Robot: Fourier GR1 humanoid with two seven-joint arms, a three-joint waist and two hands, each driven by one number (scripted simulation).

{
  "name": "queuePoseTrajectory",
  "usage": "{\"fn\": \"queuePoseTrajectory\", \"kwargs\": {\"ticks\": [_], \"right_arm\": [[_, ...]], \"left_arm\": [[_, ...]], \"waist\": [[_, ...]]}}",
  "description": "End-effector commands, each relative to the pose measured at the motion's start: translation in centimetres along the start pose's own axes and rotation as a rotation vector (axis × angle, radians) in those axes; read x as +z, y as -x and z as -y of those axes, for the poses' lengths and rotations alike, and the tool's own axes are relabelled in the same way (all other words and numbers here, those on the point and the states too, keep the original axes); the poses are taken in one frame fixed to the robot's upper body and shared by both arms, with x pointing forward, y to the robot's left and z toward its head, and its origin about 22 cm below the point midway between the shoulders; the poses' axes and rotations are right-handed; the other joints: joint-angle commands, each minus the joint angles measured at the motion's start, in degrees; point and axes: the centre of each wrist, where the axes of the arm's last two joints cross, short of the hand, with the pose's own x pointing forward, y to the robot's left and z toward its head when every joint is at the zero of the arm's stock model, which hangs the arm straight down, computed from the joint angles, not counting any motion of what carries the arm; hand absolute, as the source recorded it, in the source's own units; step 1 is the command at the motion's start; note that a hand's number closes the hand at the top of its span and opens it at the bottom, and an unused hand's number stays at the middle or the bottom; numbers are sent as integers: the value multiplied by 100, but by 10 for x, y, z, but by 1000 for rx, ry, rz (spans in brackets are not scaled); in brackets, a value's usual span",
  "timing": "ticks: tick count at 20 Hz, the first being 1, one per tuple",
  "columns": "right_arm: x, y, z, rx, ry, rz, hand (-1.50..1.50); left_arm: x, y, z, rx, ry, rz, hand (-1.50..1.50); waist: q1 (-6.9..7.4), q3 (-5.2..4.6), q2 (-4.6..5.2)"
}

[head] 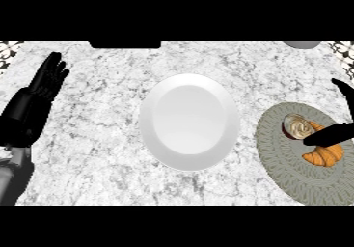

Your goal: Pick the croissant from the placemat and place it in the plate

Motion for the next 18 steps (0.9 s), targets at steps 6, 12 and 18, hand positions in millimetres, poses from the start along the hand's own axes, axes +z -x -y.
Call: {"fn": "queuePoseTrajectory", "kwargs": {"ticks": [6,12,18], "right_arm": [[13,-25,10,151,-189,-185,-150],[-3,-25,-9,222,-144,-271,-150],[-24,6,-12,253,-206,-359,-150]], "left_arm": [[-20,-3,-4,12,-6,-11,0],[-4,-18,2,4,11,1,0],[-10,3,0,25,10,21,0]], "waist": [[-18,29,36],[57,32,32],[37,31,50]]}}
